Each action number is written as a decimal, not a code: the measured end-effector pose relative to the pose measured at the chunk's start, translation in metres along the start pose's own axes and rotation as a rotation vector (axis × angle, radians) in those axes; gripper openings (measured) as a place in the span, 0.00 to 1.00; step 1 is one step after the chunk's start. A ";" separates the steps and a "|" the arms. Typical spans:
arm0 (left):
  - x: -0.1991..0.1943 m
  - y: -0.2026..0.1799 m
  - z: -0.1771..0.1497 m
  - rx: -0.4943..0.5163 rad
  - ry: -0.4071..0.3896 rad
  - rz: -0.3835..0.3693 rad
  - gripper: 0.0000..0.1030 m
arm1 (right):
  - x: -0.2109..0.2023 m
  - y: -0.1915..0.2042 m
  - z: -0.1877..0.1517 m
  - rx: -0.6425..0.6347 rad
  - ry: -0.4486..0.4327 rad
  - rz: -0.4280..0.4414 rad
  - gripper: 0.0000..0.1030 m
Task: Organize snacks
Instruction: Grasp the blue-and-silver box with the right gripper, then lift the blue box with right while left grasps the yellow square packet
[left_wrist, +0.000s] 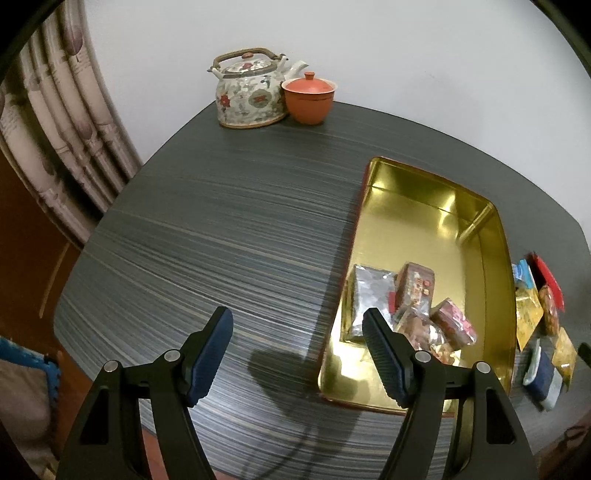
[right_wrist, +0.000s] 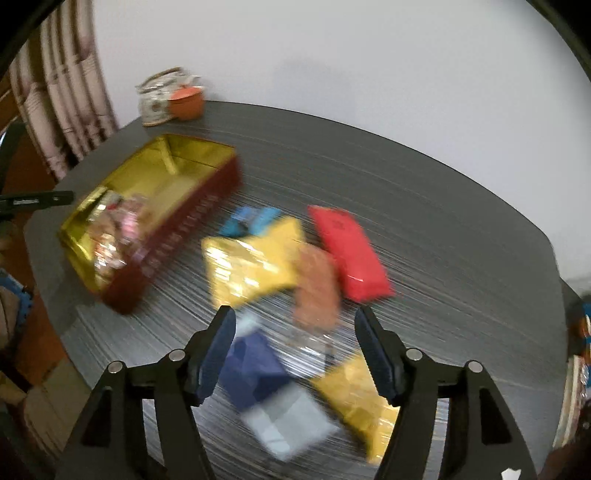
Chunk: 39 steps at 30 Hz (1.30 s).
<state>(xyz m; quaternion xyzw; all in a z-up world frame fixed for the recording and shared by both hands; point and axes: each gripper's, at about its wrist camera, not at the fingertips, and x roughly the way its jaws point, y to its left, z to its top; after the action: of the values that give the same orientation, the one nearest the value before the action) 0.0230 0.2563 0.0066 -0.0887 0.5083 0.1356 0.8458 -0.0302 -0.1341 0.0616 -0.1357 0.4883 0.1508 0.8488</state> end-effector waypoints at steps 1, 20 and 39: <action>0.000 -0.002 -0.001 0.002 0.003 -0.004 0.71 | -0.001 -0.010 -0.004 0.002 0.009 -0.002 0.71; -0.023 -0.064 -0.008 0.105 0.030 -0.019 0.71 | -0.003 -0.026 -0.032 -0.141 0.005 0.120 0.74; -0.028 -0.131 -0.013 0.248 0.042 -0.055 0.71 | 0.039 0.024 -0.032 -0.191 0.070 0.309 0.60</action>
<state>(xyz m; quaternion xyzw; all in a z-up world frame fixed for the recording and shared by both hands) 0.0411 0.1247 0.0267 -0.0001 0.5362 0.0465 0.8428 -0.0464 -0.1195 0.0103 -0.1441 0.5162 0.3204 0.7811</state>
